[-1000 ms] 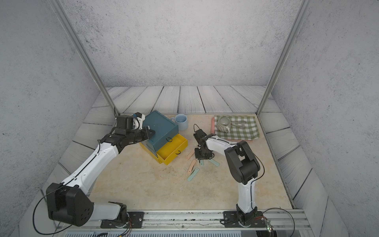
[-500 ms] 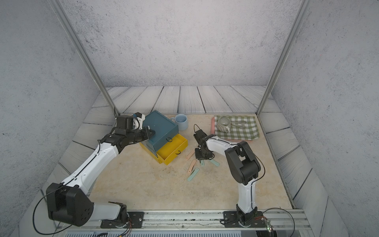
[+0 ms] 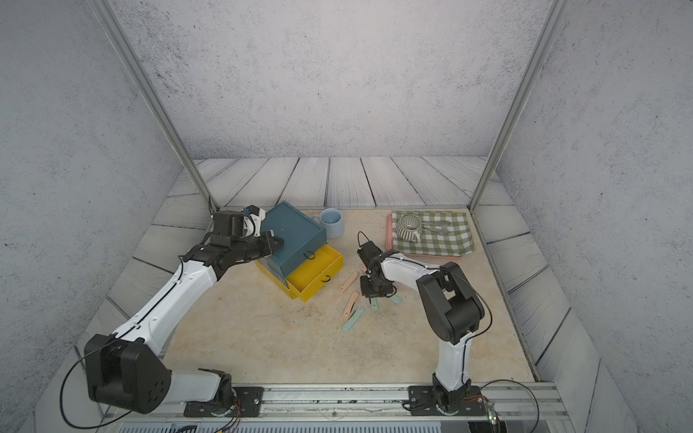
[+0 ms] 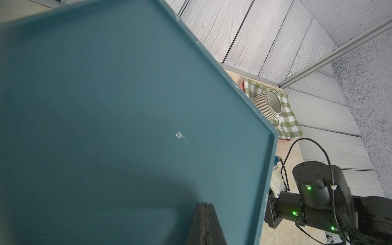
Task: Place the fruit knives into the drawer by color
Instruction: Pick up the fruit knife from the center of the board, then place the fruit knife in the drawer.
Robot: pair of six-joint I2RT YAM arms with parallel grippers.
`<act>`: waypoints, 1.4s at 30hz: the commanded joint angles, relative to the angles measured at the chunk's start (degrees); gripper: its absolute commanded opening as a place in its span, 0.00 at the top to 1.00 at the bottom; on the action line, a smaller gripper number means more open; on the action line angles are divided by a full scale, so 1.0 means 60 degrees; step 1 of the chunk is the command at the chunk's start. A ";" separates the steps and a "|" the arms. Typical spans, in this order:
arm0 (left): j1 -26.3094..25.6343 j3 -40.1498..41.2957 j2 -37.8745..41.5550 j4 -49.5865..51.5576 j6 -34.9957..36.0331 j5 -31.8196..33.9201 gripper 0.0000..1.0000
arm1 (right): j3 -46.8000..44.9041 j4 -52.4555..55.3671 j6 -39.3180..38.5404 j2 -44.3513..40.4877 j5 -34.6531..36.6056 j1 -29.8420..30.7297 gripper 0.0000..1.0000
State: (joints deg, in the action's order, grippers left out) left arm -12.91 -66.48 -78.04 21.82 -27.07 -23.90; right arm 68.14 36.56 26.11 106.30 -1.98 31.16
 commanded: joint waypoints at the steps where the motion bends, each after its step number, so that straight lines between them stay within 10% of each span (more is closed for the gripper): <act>1: 0.0038 0.0387 -0.0265 0.1255 0.0021 0.0240 1.00 | -0.0113 0.0512 0.0000 -0.0499 -0.0109 -0.0037 0.85; 28: 0.0042 0.0401 -0.0280 0.1200 -0.0009 0.0210 1.00 | 0.0794 -0.0271 0.1716 -0.3060 -0.3112 0.0240 0.84; 42: 0.0033 0.0506 -0.0203 0.1109 -0.0085 0.0228 1.00 | 0.1470 -0.2143 0.4027 -0.2716 -0.2724 0.1271 0.83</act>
State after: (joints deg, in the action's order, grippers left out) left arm -12.91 -66.22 -78.00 21.30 -27.35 -23.92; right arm 75.40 26.65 46.04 88.77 -19.57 38.17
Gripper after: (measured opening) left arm 0.044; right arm 0.234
